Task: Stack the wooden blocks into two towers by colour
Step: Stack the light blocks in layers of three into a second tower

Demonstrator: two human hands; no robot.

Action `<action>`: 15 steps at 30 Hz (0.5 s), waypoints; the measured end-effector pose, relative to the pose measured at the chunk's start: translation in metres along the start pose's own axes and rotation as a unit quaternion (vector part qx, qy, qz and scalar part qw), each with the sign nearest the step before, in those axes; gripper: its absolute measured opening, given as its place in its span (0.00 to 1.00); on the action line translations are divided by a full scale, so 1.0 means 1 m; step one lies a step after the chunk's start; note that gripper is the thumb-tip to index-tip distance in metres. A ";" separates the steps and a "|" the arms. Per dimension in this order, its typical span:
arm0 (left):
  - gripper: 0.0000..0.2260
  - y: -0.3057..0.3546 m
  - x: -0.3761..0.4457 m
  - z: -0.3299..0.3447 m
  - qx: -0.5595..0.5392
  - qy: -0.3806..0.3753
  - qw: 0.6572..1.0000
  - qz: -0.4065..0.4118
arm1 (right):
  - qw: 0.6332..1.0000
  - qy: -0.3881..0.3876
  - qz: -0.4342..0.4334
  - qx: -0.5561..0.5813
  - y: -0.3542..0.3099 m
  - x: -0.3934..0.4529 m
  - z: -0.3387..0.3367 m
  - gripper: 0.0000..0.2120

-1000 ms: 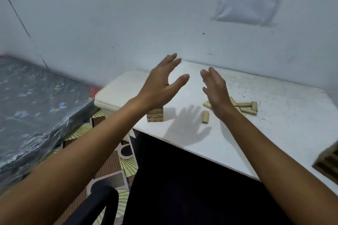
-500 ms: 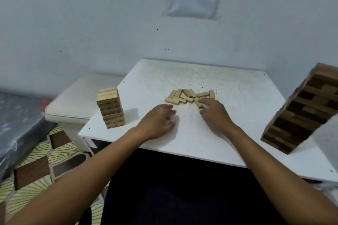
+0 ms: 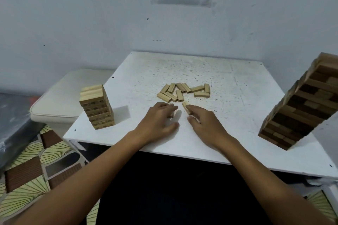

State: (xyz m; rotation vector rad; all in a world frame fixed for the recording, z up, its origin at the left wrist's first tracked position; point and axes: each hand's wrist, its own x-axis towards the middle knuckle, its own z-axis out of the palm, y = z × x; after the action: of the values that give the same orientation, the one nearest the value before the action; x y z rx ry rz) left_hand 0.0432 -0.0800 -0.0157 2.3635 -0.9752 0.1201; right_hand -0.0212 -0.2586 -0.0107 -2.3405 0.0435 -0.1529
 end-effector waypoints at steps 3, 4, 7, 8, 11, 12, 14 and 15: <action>0.22 0.003 0.004 0.002 -0.009 0.002 1.000 0.002 | 0.997 0.029 0.014 0.067 -0.004 -0.003 -0.008 0.19; 0.23 0.002 0.006 0.004 -0.001 0.003 1.000 0.007 | 0.996 0.044 0.019 0.080 -0.004 0.000 -0.012 0.18; 0.26 0.002 0.011 0.011 0.011 0.001 1.000 -0.001 | 0.994 0.080 0.034 0.070 0.002 0.016 -0.023 0.18; 0.26 0.002 0.013 0.014 0.010 0.001 1.000 -0.002 | 0.994 0.085 0.035 0.053 0.005 0.023 -0.025 0.18; 0.25 0.010 0.015 0.021 0.013 0.006 1.000 0.012 | 0.998 0.052 0.029 -0.024 0.014 0.039 -0.027 0.18; 0.24 0.012 0.015 0.022 0.015 0.007 1.000 0.016 | 0.998 0.033 0.029 -0.053 0.016 0.042 -0.027 0.18; 0.21 0.015 0.018 0.025 0.019 0.004 1.000 0.021 | 0.994 0.019 0.032 -0.105 0.017 0.045 -0.023 0.17; 0.20 0.016 0.020 0.025 0.017 0.006 1.000 0.024 | 0.991 0.025 0.030 -0.126 0.017 0.044 -0.022 0.16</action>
State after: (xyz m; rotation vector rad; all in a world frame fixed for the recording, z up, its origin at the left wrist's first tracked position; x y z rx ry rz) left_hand 0.0436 -0.1148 -0.0238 2.3672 -1.0322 0.1700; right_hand 0.0202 -0.2899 -0.0032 -2.5838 0.1655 -0.1853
